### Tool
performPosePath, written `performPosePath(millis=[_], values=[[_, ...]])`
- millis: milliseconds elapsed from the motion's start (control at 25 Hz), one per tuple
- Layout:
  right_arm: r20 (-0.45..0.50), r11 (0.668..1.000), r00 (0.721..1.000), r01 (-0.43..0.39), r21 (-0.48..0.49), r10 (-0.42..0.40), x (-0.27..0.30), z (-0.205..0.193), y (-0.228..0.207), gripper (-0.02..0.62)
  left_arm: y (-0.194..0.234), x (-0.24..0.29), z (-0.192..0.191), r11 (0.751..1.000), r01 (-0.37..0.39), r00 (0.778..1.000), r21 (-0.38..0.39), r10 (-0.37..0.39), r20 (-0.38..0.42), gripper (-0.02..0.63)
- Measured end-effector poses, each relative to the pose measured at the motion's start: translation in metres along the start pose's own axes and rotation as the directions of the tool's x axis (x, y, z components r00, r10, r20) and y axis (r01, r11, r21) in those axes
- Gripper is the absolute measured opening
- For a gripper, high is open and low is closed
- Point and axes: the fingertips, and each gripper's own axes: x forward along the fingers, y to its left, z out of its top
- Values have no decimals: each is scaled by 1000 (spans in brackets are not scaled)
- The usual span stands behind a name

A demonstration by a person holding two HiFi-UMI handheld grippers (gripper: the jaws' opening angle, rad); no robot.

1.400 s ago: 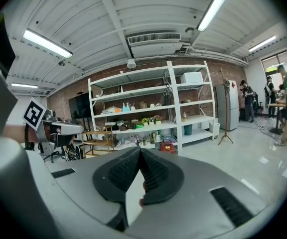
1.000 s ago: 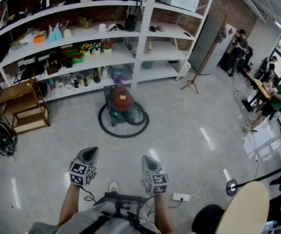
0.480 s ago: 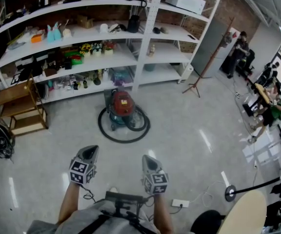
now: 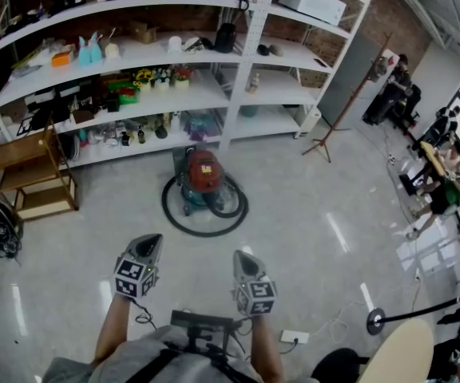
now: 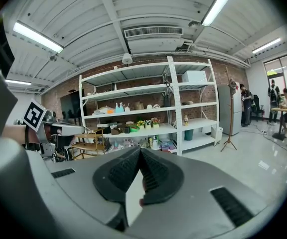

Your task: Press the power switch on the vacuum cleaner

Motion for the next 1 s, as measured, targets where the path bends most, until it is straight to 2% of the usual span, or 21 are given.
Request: performPosePath(millis=[600, 1000], values=[[-2, 1000, 1000, -22, 2, 22, 47, 8, -19, 12, 24, 40, 1, 1000, -19, 1000, -16, 19, -14, 8], [-29, 999, 998, -51, 5, 51, 116, 27, -65, 12, 47, 114, 22, 999, -37, 999, -26, 36, -21, 8]])
